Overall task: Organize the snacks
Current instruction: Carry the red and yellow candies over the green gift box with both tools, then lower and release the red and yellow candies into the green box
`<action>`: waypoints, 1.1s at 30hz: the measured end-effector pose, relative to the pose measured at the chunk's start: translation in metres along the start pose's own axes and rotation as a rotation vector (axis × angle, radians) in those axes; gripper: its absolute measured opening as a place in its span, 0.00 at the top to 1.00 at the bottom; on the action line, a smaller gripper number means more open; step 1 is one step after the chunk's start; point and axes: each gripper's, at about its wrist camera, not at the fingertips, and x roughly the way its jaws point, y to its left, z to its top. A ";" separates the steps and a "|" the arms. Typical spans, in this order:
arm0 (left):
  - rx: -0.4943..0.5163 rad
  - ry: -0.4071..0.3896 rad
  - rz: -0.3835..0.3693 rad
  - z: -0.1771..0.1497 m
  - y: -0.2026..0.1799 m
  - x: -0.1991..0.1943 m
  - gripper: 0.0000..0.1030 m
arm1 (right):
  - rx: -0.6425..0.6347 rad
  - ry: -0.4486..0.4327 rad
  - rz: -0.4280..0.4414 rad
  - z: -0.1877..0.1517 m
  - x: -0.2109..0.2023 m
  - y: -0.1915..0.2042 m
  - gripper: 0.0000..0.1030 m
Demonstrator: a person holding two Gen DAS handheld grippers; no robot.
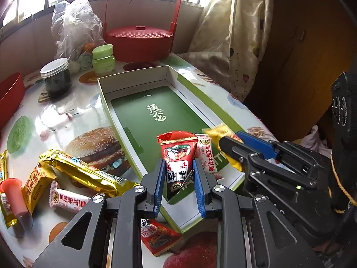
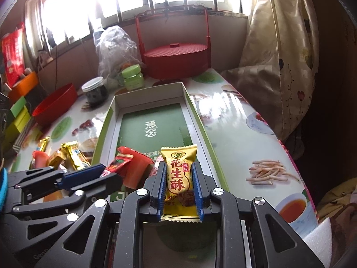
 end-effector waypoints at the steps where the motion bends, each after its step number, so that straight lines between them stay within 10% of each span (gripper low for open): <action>1: -0.005 0.000 -0.007 0.000 0.001 0.001 0.75 | 0.001 0.006 -0.001 0.000 0.002 0.000 0.79; 33: -0.011 -0.049 -0.002 -0.007 0.000 -0.032 0.52 | 0.090 -0.024 -0.019 -0.007 -0.021 -0.009 0.64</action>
